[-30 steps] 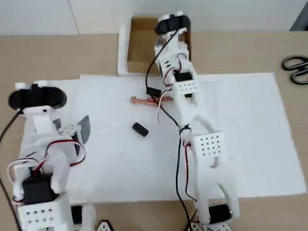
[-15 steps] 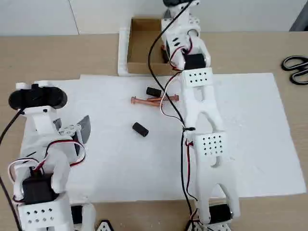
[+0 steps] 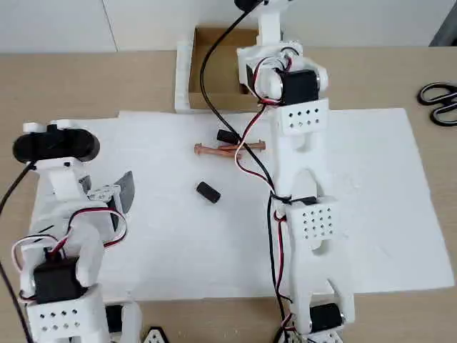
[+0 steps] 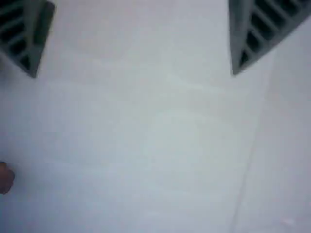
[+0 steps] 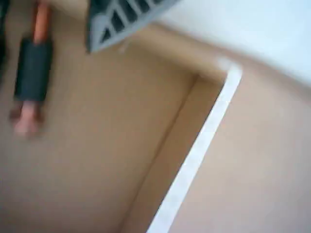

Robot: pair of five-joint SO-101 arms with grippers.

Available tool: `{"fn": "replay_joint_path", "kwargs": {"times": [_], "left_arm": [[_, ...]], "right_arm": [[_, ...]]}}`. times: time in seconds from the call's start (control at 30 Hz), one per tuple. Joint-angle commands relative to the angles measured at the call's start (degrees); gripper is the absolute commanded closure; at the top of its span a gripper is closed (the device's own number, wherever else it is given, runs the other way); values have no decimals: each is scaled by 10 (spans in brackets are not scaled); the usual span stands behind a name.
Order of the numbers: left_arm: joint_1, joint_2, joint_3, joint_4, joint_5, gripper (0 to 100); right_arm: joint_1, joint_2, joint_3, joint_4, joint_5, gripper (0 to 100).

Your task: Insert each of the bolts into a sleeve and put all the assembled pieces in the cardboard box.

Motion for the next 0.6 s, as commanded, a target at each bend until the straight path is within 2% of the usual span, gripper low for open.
{"fn": "replay_joint_path", "kwargs": {"times": [0.0, 0.17, 0.37, 0.57], "left_arm": [[-4, -7, -3, -4, -3, 756], [-4, -7, -3, -1, -3, 756], [-5, -7, -2, -1, -2, 757], [-5, -7, -2, -2, 15, 757]], "right_arm": [[-1, -77, -29, 83, 9, 890], [-17, -87, -24, 87, 9, 890], [-24, -98, 71, 89, 9, 890], [-11, -213, 169, 91, 9, 890]]}}
